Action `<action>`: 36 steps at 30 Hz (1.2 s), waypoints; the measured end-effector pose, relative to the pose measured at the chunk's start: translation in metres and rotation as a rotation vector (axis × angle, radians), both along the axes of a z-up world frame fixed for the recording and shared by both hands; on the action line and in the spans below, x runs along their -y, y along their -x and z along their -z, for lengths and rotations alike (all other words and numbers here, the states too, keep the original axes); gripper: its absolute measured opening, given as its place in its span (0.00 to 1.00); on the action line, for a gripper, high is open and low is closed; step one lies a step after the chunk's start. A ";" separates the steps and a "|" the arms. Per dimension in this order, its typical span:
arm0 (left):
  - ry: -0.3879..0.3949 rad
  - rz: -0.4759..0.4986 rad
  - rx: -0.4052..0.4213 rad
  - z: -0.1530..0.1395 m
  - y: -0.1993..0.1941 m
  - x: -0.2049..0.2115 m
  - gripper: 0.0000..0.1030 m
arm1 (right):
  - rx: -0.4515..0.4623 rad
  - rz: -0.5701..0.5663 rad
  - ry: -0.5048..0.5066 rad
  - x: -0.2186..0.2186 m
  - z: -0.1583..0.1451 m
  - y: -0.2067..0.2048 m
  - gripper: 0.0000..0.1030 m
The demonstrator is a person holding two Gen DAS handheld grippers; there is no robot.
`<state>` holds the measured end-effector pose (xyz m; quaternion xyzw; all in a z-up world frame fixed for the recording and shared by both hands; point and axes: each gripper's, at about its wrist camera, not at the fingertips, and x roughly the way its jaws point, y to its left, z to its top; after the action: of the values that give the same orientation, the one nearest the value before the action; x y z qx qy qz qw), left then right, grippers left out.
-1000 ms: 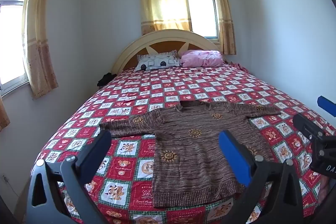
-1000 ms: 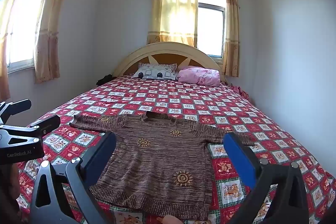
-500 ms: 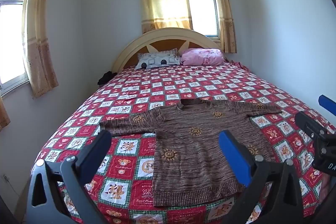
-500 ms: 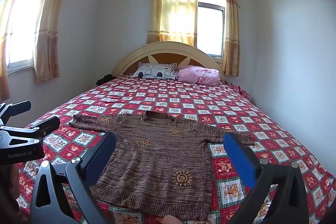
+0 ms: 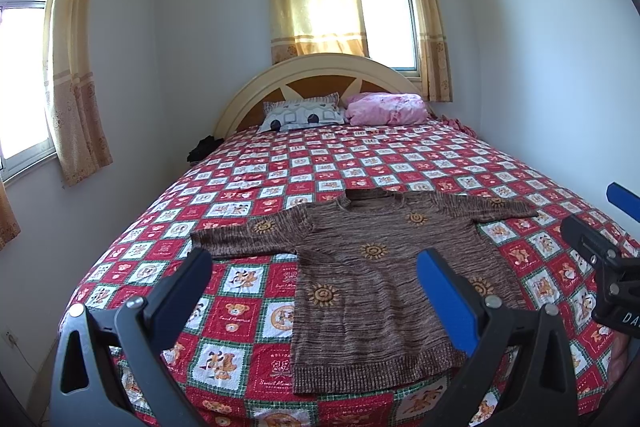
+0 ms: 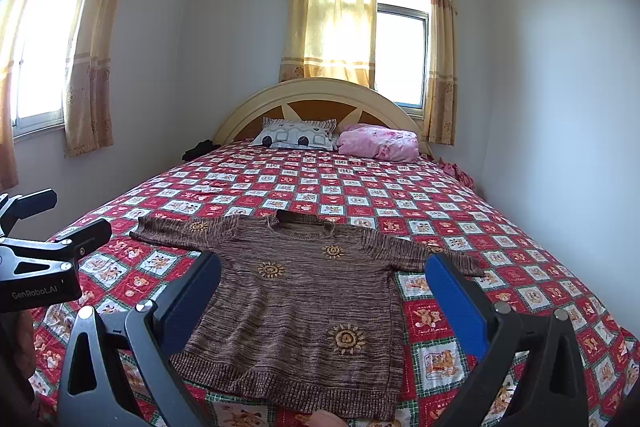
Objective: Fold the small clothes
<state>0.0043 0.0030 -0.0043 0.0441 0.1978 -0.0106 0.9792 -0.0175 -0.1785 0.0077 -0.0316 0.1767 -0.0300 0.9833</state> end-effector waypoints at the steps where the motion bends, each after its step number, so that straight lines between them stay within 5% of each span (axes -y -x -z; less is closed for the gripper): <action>1: 0.000 0.001 -0.001 0.000 0.000 0.000 1.00 | -0.001 0.000 0.000 0.000 0.000 0.000 0.99; 36: 0.004 -0.008 0.009 0.002 -0.002 -0.004 1.00 | -0.002 -0.002 0.000 0.001 -0.002 -0.001 0.99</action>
<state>0.0067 0.0072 -0.0062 0.0415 0.1936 -0.0067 0.9802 -0.0164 -0.1798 0.0095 -0.0317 0.1775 -0.0288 0.9832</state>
